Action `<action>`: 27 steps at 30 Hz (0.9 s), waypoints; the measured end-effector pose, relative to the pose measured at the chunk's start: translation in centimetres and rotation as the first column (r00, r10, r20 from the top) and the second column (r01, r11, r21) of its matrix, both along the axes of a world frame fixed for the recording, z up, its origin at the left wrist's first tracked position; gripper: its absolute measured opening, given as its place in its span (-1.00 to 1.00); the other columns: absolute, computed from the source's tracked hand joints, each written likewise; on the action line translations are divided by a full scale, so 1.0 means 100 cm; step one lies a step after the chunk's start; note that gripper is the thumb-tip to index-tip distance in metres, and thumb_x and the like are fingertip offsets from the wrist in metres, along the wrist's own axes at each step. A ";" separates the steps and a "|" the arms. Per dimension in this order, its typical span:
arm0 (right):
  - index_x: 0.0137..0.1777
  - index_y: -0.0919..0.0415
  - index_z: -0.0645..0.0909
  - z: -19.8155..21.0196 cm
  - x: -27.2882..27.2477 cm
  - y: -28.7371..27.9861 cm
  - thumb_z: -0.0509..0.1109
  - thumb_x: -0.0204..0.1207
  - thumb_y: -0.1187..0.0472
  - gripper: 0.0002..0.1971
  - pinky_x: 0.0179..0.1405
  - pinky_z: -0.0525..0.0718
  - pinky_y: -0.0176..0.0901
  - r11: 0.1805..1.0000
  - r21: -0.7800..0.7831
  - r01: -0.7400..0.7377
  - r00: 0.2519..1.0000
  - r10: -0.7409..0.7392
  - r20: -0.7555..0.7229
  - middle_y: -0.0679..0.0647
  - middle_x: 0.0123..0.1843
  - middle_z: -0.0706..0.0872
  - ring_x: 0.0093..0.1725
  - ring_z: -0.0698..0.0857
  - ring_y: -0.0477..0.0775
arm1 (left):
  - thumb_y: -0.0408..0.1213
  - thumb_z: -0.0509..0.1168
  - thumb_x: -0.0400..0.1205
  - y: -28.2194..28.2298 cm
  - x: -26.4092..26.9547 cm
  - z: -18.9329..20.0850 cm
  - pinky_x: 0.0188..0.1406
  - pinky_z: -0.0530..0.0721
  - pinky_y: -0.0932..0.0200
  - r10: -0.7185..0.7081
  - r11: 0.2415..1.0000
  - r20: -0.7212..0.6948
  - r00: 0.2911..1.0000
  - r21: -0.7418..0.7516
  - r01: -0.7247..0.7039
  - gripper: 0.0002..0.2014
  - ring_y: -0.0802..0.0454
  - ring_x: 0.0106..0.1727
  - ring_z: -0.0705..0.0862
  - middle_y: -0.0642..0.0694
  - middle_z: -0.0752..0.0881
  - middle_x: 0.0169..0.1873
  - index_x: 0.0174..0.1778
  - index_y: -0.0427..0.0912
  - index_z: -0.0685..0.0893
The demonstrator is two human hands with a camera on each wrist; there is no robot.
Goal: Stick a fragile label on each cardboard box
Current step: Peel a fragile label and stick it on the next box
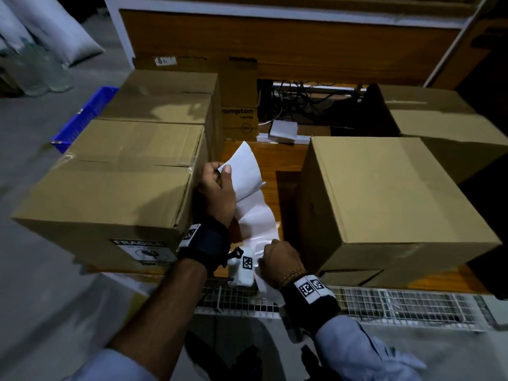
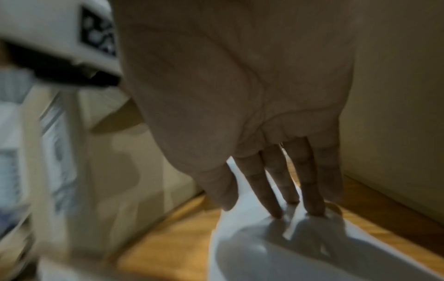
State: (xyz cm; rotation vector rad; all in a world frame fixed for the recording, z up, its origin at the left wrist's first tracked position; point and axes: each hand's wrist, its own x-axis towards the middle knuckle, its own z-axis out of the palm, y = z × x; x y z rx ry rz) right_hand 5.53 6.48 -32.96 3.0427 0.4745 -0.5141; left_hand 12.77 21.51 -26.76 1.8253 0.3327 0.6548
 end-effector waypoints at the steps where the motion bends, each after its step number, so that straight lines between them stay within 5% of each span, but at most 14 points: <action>1: 0.43 0.21 0.61 -0.001 0.002 -0.001 0.28 0.76 0.03 -0.64 0.33 0.69 0.05 0.992 0.107 0.062 0.998 -0.063 -0.001 0.22 0.38 0.69 0.35 0.67 0.23 | 0.02 0.25 0.71 -0.002 -0.003 -0.001 -0.12 0.77 -0.07 -0.036 0.999 0.002 0.999 -0.001 0.036 -0.79 -0.11 -0.05 0.75 -0.06 0.78 -0.09 0.09 -0.02 0.63; 3: 0.39 0.18 0.64 -0.003 0.007 -0.005 0.27 0.74 0.17 -0.71 0.27 0.73 0.05 0.895 0.385 0.224 0.971 -0.239 -0.010 0.23 0.30 0.75 0.27 0.74 0.24 | -0.03 0.28 0.76 -0.006 -0.013 -0.008 -0.20 0.73 0.04 -0.149 0.985 -0.019 0.989 0.090 0.150 -0.88 -0.02 -0.11 0.73 0.01 0.75 -0.15 0.06 0.03 0.60; 6: 0.17 0.24 0.64 -0.003 0.010 -0.010 0.11 0.85 0.08 -0.68 0.02 0.70 0.06 0.543 0.717 0.437 0.854 -0.500 -0.142 0.29 0.10 0.79 0.09 0.76 0.37 | -0.05 0.29 0.79 -0.007 -0.030 -0.036 -0.28 0.59 0.20 -0.340 0.904 -0.098 0.935 0.240 0.353 -0.91 0.19 -0.17 0.69 0.14 0.70 -0.23 -0.02 0.13 0.57; 8: 0.13 0.31 0.63 -0.001 0.012 -0.011 0.02 0.87 -0.08 -0.50 -0.09 0.62 0.01 0.243 0.798 0.552 0.750 -0.563 -0.347 0.33 0.00 0.79 -0.01 0.77 0.35 | -0.08 0.31 0.77 -0.007 -0.042 -0.060 -0.22 0.56 0.19 -0.419 0.867 -0.126 0.899 0.239 0.437 -0.88 0.29 -0.13 0.67 0.16 0.71 -0.22 -0.08 0.10 0.57; 10: 0.13 0.36 0.70 0.002 0.014 -0.011 -0.05 0.83 -0.26 -0.29 -0.13 0.55 -0.08 0.105 0.752 0.651 0.672 -0.542 -0.505 0.31 0.01 0.81 -0.02 0.77 0.25 | -0.02 0.33 0.75 -0.008 -0.054 -0.079 -0.13 0.66 0.11 -0.479 0.833 -0.204 0.854 0.201 0.515 -0.88 0.26 -0.06 0.70 0.17 0.75 -0.12 -0.04 0.07 0.63; 13: -0.05 0.28 0.68 0.004 0.014 -0.014 -0.12 0.77 -0.37 -0.23 -0.27 0.46 -0.08 0.088 0.675 0.733 0.618 -0.501 -0.606 0.40 -0.13 0.75 -0.11 0.69 0.13 | 0.07 0.36 0.67 -0.005 -0.068 -0.095 -0.04 0.73 0.01 -0.568 0.761 -0.263 0.780 0.193 0.620 -0.80 0.18 -0.06 0.73 0.14 0.77 -0.07 0.03 0.05 0.71; 15: 0.04 0.27 0.73 -0.002 0.014 -0.014 -0.02 0.78 -0.34 -0.29 -0.08 0.60 -0.04 0.073 0.633 0.771 0.578 -0.498 -0.646 0.37 -0.03 0.79 -0.01 0.74 0.19 | 0.11 0.43 0.59 -0.001 -0.073 -0.097 -0.04 0.71 0.01 -0.608 0.707 -0.287 0.740 0.230 0.669 -0.79 0.13 -0.12 0.72 0.17 0.74 -0.13 -0.07 0.07 0.69; 17: 0.13 0.31 0.71 -0.010 0.014 -0.014 0.24 0.82 -0.08 -0.58 0.18 0.67 0.05 0.043 0.638 0.769 0.560 -0.527 -0.639 0.32 0.15 0.80 0.15 0.76 0.28 | 0.28 0.44 0.49 0.003 -0.074 -0.098 0.35 0.56 -0.08 -0.618 0.643 -0.404 0.674 0.233 0.730 -0.67 0.08 0.24 0.72 0.23 0.74 0.00 -0.04 0.14 0.68; 18: 0.17 0.34 0.70 -0.014 0.013 -0.013 0.32 0.79 0.13 -0.74 0.16 0.66 0.00 0.046 0.645 0.763 0.559 -0.548 -0.622 0.27 0.19 0.79 0.17 0.75 0.25 | 0.39 0.36 0.45 0.004 -0.073 -0.098 0.54 0.33 -0.13 -0.604 0.616 -0.491 0.628 0.212 0.759 -0.57 0.13 0.47 0.58 0.25 0.73 0.15 0.05 0.19 0.67; 21: 0.25 0.38 0.66 -0.026 0.013 -0.011 0.36 0.68 0.40 -0.81 0.17 0.68 -0.02 0.105 0.612 0.784 0.538 -0.606 -0.586 0.25 0.20 0.78 0.18 0.75 0.22 | 0.63 -0.02 0.44 0.008 -0.070 -0.095 0.63 0.02 -0.22 -0.580 0.630 -0.596 0.555 0.104 0.770 -0.26 0.18 0.51 0.51 0.25 0.66 0.37 0.39 0.29 0.53; 24: 0.21 0.37 0.63 -0.030 0.013 -0.011 0.35 0.67 0.45 -0.84 0.21 0.68 -0.04 0.106 0.600 0.793 0.523 -0.623 -0.581 0.35 0.27 0.78 0.15 0.73 0.21 | 0.74 -0.30 0.40 0.007 -0.062 -0.095 0.60 0.21 -0.30 -0.554 0.685 -0.573 0.604 0.099 0.722 -0.08 0.10 0.38 0.64 0.18 0.74 0.27 0.49 0.33 0.46; 27: 0.44 0.49 0.52 -0.027 0.009 -0.014 0.29 0.75 0.42 -0.69 -0.05 0.45 -0.31 0.183 0.551 0.814 0.532 -0.615 -0.582 0.31 0.32 0.70 0.30 0.68 0.26 | 0.58 -0.21 0.60 0.002 -0.045 -0.103 0.42 0.49 -0.35 -0.492 0.773 -0.464 0.736 0.155 0.615 -0.34 0.02 0.25 0.72 0.11 0.80 0.13 0.28 0.31 0.58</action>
